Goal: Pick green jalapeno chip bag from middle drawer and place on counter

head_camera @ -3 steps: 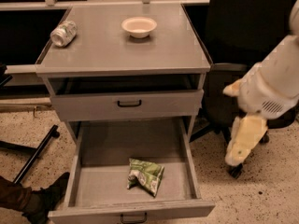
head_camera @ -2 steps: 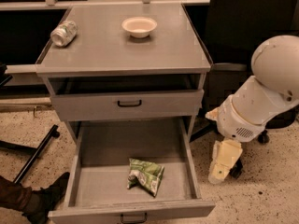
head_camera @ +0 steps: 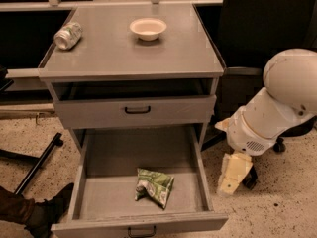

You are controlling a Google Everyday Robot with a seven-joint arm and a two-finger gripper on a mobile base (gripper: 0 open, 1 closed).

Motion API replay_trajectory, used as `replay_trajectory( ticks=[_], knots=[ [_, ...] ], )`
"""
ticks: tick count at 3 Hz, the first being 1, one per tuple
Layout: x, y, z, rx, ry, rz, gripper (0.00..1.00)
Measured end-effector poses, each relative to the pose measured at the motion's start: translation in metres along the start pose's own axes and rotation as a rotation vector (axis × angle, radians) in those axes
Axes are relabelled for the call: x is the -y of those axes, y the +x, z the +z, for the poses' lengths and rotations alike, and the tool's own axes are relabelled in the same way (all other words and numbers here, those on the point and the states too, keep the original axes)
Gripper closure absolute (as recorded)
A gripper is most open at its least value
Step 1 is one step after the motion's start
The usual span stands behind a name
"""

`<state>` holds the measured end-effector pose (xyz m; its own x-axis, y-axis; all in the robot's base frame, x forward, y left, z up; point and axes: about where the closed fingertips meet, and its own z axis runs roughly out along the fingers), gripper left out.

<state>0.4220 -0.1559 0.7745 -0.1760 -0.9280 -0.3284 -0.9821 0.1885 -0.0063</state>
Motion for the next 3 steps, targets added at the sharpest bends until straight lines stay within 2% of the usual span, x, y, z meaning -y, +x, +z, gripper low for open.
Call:
replay_trajectory(
  ticks=[1, 2, 3],
  knots=[
    [0.003, -0.022, 0.056, 0.103, -0.027, -0.050, 0.00],
    [0.011, -0.060, 0.114, 0.227, -0.024, -0.116, 0.00],
    [0.022, -0.066, 0.117, 0.245, 0.014, -0.115, 0.00]
  ],
)
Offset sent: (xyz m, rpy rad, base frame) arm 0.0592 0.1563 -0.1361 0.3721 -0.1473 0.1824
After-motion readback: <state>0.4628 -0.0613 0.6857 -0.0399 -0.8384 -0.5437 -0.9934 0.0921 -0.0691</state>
